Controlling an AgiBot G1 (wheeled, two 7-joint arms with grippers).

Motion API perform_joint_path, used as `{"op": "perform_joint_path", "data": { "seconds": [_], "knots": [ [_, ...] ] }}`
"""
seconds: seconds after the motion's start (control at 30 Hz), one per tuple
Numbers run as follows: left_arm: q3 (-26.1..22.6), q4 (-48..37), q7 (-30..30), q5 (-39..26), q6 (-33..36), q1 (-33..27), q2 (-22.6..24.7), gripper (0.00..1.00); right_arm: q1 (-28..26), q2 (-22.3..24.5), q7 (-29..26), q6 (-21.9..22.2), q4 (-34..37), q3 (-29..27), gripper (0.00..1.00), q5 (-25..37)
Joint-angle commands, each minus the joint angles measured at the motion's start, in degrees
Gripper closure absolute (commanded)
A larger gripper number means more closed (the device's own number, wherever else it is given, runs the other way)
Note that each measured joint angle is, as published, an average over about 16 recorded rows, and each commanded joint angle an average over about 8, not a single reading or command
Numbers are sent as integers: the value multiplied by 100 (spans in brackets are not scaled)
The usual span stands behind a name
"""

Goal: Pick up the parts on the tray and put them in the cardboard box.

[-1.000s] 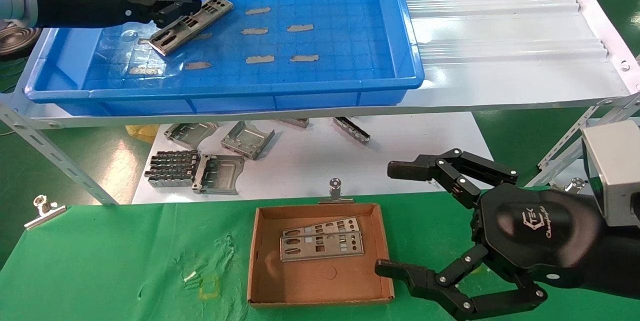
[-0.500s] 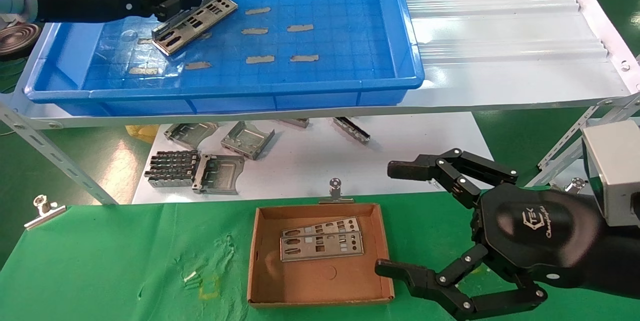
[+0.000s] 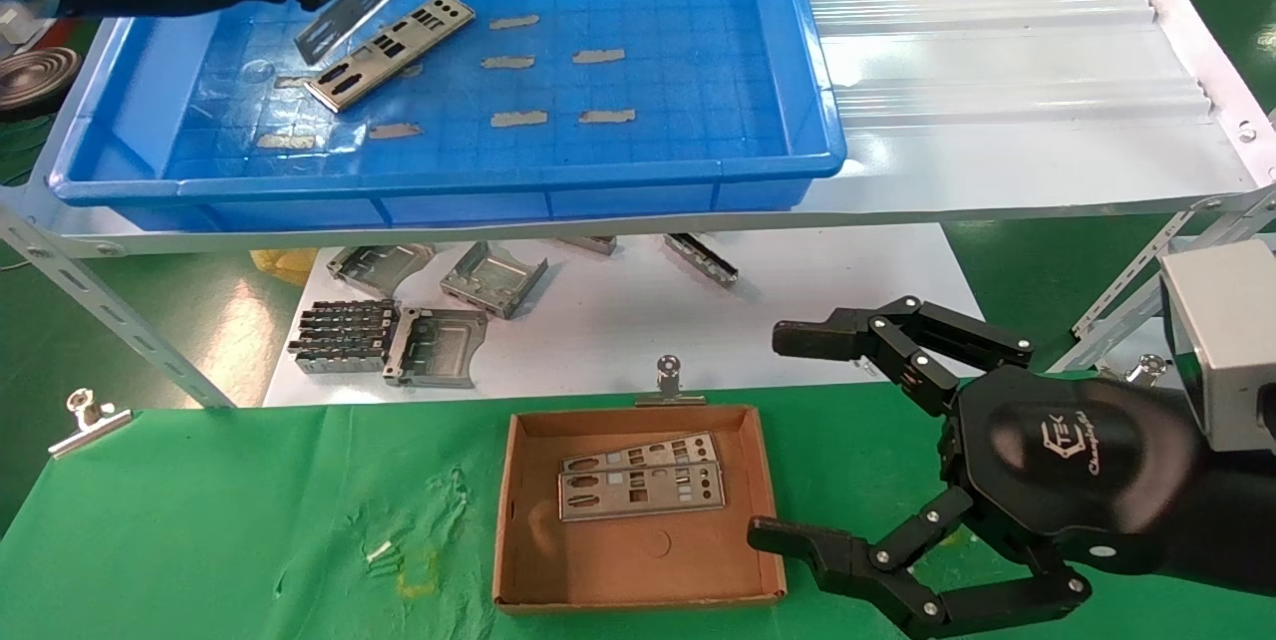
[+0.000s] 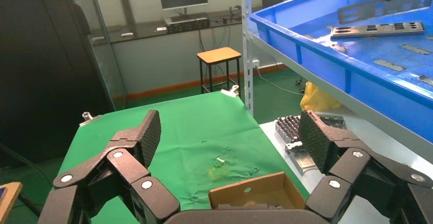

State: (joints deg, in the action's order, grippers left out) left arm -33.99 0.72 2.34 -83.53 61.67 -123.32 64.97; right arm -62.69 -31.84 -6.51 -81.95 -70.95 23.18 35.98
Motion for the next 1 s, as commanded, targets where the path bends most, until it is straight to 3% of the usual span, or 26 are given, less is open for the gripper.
{"op": "perform_joint_path", "data": {
  "seconds": [0.03, 0.57, 1.0],
  "knots": [
    [28, 12, -15, 40, -23, 1, -11, 100, 0, 0, 0, 0, 0, 0, 0, 0],
    [439, 446, -722, 678, 1538, 36, -356, 100, 0, 0, 0, 0, 0, 0, 0, 0],
    [715, 1337, -874, 1235, 2830, 552, -767, 100, 0, 0, 0, 0, 0, 0, 0, 0]
  ]
}}
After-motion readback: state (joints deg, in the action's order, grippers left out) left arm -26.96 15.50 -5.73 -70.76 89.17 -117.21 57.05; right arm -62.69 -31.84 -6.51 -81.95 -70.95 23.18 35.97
